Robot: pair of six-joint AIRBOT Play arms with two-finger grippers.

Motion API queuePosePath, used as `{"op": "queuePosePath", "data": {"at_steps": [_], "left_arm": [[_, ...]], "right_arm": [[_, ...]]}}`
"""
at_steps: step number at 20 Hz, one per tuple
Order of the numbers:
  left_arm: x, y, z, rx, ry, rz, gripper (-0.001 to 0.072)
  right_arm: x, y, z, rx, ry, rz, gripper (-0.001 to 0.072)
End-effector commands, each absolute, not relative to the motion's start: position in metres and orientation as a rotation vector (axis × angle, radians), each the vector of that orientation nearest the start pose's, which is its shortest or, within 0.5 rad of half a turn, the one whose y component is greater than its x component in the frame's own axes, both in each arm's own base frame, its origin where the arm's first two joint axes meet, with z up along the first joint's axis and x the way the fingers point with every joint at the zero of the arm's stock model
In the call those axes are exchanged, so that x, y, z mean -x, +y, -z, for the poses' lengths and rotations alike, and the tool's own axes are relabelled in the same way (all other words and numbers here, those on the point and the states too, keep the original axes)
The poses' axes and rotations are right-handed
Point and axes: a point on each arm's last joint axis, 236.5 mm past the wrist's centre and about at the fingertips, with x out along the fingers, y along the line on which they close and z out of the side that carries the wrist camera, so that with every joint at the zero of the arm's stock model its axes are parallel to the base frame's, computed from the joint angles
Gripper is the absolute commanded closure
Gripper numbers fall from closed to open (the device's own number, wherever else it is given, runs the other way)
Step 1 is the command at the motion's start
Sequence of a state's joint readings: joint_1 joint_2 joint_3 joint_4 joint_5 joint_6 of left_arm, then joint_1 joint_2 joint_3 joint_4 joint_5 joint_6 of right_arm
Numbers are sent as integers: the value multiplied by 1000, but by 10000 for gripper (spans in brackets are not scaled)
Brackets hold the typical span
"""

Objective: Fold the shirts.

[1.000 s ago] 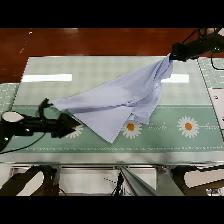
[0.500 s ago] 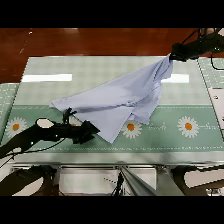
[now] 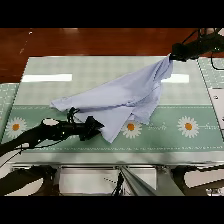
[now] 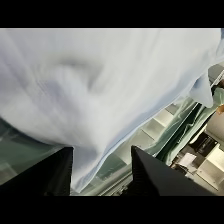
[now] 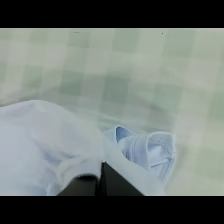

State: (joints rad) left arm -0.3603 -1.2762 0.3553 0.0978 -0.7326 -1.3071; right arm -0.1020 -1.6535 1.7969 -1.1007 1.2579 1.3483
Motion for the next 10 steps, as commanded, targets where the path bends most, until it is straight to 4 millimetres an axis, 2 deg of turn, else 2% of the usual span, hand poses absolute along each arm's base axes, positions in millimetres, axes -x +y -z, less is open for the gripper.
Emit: {"op": "queuePosePath", "data": {"at_steps": [1, 5, 7, 8, 10], "left_arm": [[-234, -250, 122, 1152, 1500, 225, 225], [-234, -256, 122, 1146, 1546, 246, 227], [-233, -255, 124, 1162, 1556, 223, 276], [-232, -253, 126, 1165, 1565, 212, 356], [-231, -251, 129, 1139, 1570, 212, 683]], "right_arm": [[-518, 49, -94, -233, 1031, -344, 682], [-518, 49, -94, -233, 1030, -343, 682], [-518, 49, -94, -233, 1030, -343, 682], [-518, 49, -94, -233, 1030, -343, 682], [-518, 49, -94, -233, 1030, -343, 682]]}}
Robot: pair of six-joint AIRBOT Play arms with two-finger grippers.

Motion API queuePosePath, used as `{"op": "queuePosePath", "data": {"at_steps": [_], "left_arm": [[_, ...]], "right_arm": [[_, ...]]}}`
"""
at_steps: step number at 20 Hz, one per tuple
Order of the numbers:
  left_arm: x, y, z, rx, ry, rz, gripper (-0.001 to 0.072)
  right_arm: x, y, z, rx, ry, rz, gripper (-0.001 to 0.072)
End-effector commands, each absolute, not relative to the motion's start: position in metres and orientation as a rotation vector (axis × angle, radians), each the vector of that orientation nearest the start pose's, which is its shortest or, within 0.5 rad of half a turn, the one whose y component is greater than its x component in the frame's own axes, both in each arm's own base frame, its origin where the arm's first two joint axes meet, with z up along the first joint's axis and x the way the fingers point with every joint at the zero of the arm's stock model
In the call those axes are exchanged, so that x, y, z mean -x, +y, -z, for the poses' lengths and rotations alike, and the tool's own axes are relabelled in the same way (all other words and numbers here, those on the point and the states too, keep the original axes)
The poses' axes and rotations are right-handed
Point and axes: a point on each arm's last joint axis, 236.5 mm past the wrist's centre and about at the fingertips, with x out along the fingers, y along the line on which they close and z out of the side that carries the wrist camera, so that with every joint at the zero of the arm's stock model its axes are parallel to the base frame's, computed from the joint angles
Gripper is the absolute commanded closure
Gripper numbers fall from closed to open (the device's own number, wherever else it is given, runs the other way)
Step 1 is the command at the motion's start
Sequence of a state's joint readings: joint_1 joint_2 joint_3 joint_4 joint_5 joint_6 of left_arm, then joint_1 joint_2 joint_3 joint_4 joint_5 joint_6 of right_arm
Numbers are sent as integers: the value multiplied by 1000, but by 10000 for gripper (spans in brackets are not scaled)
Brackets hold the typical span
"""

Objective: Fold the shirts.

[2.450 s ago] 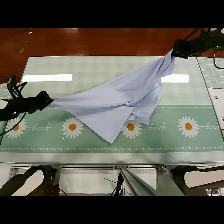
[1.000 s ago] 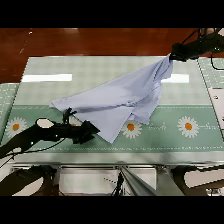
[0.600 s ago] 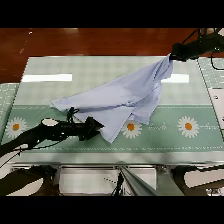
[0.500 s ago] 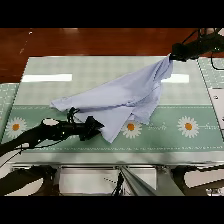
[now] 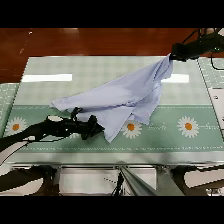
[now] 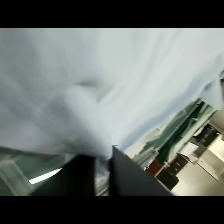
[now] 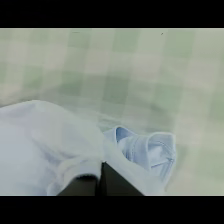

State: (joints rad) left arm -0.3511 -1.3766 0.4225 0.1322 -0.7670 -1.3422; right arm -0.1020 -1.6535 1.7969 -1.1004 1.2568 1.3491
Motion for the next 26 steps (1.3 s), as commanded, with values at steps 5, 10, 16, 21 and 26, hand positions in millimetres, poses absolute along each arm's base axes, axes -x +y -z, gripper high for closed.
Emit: {"op": "queuePosePath", "data": {"at_steps": [5, 10, 16, 21, 26], "left_arm": [[-255, -284, 61, 1124, 1406, 570, 684], [-299, -278, -202, 1094, 777, 1050, 684], [-227, -150, -501, 670, -102, 958, 684], [-198, -103, -517, 296, -92, 416, 684], [-183, -116, -445, 277, 236, 358, 684]], "right_arm": [[-518, 49, -98, -230, 1023, -343, 682], [-509, 47, -187, -157, 795, -339, 682], [-413, 37, -451, -65, 56, -238, 683], [-271, 18, -556, -20, -258, -97, 683], [-218, 11, -524, 32, -114, -38, 683]]}}
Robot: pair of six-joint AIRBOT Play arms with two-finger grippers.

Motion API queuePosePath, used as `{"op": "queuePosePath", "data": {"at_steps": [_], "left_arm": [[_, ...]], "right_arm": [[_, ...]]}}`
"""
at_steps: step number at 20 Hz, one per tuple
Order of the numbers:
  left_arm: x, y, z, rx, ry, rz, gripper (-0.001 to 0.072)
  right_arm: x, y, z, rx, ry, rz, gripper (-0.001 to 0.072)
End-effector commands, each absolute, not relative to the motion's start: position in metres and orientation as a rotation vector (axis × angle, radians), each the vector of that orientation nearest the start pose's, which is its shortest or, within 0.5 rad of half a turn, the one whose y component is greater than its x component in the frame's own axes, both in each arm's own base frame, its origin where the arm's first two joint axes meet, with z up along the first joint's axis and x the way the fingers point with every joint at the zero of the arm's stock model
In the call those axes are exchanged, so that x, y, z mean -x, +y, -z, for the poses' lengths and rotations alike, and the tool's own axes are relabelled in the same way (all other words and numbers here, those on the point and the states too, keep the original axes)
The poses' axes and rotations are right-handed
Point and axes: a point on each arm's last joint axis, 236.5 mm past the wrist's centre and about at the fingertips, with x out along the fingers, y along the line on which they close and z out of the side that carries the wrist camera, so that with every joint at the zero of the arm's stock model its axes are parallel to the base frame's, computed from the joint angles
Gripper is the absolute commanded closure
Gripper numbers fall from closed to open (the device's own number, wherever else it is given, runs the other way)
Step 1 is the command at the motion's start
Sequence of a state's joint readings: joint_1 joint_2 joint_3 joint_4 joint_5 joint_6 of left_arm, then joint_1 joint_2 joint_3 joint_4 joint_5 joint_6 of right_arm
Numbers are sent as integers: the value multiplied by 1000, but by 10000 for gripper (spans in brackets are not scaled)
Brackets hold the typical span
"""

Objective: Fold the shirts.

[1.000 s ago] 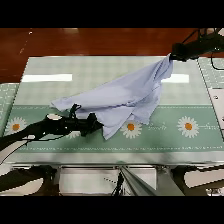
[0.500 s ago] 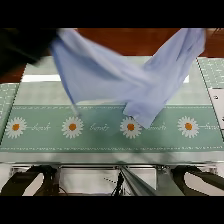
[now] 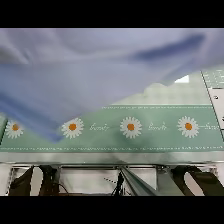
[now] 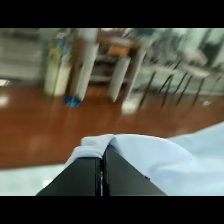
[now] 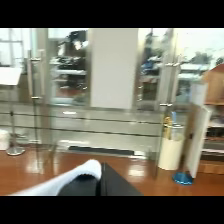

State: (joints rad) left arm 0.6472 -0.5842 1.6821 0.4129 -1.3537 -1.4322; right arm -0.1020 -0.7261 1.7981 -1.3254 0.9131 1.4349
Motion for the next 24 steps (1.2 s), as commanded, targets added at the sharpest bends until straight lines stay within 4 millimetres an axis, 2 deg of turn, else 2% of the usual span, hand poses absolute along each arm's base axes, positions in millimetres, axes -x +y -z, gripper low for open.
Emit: {"op": "queuePosePath", "data": {"at_steps": [1, 4, 5, 6, 8, 10, 12, 14, 17, 19, 20, 24], "left_arm": [[-181, -118, -437, 288, 274, 363, 684], [-173, -123, -417, 349, 382, 364, 684], [-171, -123, -408, 354, 422, 358, 684], [-170, -117, -397, 354, 463, 331, 684], [-174, -99, -373, 380, 540, 264, 684], [-189, -85, -341, 477, 621, 260, 684], [-211, -68, -294, 586, 708, 273, 684], [-235, -54, -239, 775, 782, 262, 684], [-264, -45, -156, 955, 855, 228, 684], [-291, -35, -121, 963, 821, 193, 684], [-308, -30, -110, 960, 796, 169, 684], [-378, -24, -75, 874, 715, 124, 684]], "right_arm": [[-217, 10, -516, 38, -81, -32, 684], [-228, 8, -495, 40, 12, -30, 684], [-237, 2, -480, 49, 74, -11, 684], [-246, -6, -460, 62, 162, 15, 684], [-268, -22, -400, 98, 418, 53, 683], [-300, -28, -357, 104, 587, 46, 683], [-344, -31, -324, 98, 678, 34, 683], [-387, -33, -271, 86, 820, 9, 683], [-435, -19, -190, 23, 1003, -77, 683], [-467, -7, -149, -17, 1043, -135, 683], [-482, -2, -135, -37, 1038, -157, 683], [-535, 16, -97, -165, 972, -203, 683]]}}
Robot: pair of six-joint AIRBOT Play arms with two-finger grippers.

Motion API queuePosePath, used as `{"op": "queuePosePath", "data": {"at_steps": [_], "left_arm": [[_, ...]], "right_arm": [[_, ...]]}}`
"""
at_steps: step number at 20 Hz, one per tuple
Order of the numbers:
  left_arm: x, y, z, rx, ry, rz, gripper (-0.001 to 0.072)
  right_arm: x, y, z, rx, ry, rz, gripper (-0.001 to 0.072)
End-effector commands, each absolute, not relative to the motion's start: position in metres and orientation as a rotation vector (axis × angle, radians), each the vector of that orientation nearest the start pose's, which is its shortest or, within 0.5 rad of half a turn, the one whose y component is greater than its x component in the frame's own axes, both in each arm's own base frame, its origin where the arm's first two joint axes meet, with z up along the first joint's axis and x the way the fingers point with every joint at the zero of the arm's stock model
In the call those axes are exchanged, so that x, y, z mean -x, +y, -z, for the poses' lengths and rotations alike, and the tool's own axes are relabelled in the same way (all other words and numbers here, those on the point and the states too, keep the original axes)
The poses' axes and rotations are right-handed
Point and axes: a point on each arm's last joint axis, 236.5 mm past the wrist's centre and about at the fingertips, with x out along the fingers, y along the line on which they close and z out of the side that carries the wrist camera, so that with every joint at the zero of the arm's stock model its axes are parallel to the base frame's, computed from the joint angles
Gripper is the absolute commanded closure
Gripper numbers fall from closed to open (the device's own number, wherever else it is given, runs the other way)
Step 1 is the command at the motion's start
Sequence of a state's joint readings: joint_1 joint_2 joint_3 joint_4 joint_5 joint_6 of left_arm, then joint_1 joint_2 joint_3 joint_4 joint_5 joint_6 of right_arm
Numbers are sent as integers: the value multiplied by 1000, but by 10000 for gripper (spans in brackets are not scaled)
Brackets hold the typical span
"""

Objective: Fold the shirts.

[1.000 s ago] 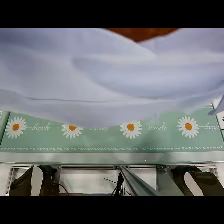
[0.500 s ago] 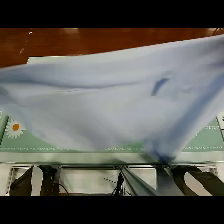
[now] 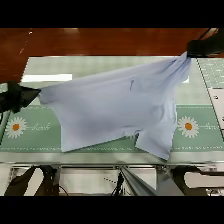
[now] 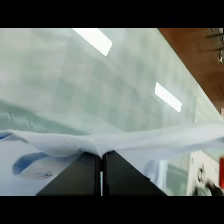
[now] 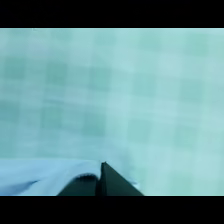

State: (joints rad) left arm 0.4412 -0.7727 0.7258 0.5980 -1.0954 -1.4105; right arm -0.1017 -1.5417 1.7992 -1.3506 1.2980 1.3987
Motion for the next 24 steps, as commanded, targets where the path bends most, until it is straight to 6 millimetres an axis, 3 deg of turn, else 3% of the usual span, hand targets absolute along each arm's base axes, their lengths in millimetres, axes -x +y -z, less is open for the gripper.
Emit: {"op": "queuePosePath", "data": {"at_steps": [1, 3, 5, 7, 9, 10, 11, 12, 13, 14, 15, 16, 17, 20, 22, 24], "left_arm": [[-393, -25, -62, 866, 715, 103, 683], [-415, -35, -38, 818, 740, 99, 683], [-423, -55, -8, 768, 820, 137, 683], [-419, -70, 24, 778, 917, 150, 682], [-408, -82, 43, 798, 1004, 178, 682], [-404, -85, 45, 805, 1025, 191, 683], [-403, -84, 42, 813, 1034, 205, 680], [-401, -84, 35, 813, 1041, 234, 593], [-399, -83, 24, 822, 1054, 279, 365], [-397, -79, 10, 843, 1070, 319, 149], [-391, -74, -6, 876, 1097, 361, 136], [-381, -65, -16, 908, 1148, 376, 140], [-361, -53, -19, 921, 1239, 359, 210], [-282, -17, 0, 784, 1483, 245, 228], [-234, -7, 20, 730, 1537, 148, 226], [-199, -16, 40, 784, 1538, 97, 225]], "right_arm": [[-545, 16, -90, -197, 957, -190, 683], [-552, 15, -65, -277, 997, -144, 682], [-538, 13, -25, -276, 1133, -132, 682], [-524, 13, 8, -273, 1249, -134, 682], [-514, 17, 26, -290, 1320, -148, 672], [-513, 17, 28, -290, 1328, -149, 575], [-512, 17, 26, -287, 1326, -152, 410], [-510, 17, 20, -274, 1326, -163, 263], [-502, 15, 12, -238, 1334, -184, 215], [-493, 9, 2, -192, 1344, -199, 214], [-482, -2, -8, -137, 1362, -191, 214], [-467, -20, -19, -63, 1392, -155, 214], [-452, -42, -31, -16, 1421, -90, 215], [-428, -75, -63, -107, 1402, -8, 215], [-411, -87, -67, -199, 1387, -3, 215], [-390, -91, -57, -285, 1393, -16, 214]]}}
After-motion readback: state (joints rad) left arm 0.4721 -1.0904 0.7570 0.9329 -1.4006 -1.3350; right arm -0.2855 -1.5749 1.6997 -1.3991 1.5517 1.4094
